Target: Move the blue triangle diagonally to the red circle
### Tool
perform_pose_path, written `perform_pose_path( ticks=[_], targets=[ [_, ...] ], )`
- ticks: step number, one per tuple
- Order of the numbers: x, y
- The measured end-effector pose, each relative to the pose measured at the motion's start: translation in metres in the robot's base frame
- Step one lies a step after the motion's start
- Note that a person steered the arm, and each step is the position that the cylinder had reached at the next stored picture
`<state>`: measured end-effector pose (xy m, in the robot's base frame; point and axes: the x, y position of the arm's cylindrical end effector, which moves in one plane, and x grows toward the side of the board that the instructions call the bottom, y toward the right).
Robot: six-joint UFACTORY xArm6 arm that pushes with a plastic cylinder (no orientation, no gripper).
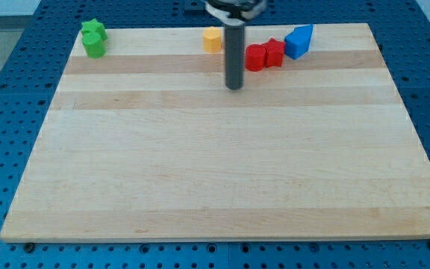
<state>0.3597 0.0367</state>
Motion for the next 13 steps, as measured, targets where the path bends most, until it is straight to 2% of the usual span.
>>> perform_pose_path(
  ticks=[1, 2, 3, 4, 5, 6, 7, 8, 9, 11, 13],
  targets=[
    [-0.025, 0.02],
    [-0.085, -0.002],
    [-0.11, -0.023],
    [-0.1, -0.023],
    [-0.057, -0.023],
    [-0.007, 0.021],
    [-0.002, 0.104],
    [-0.055, 0.153],
    [-0.1, 0.161],
    [-0.128, 0.127],
    [-0.131, 0.07]
  ],
)
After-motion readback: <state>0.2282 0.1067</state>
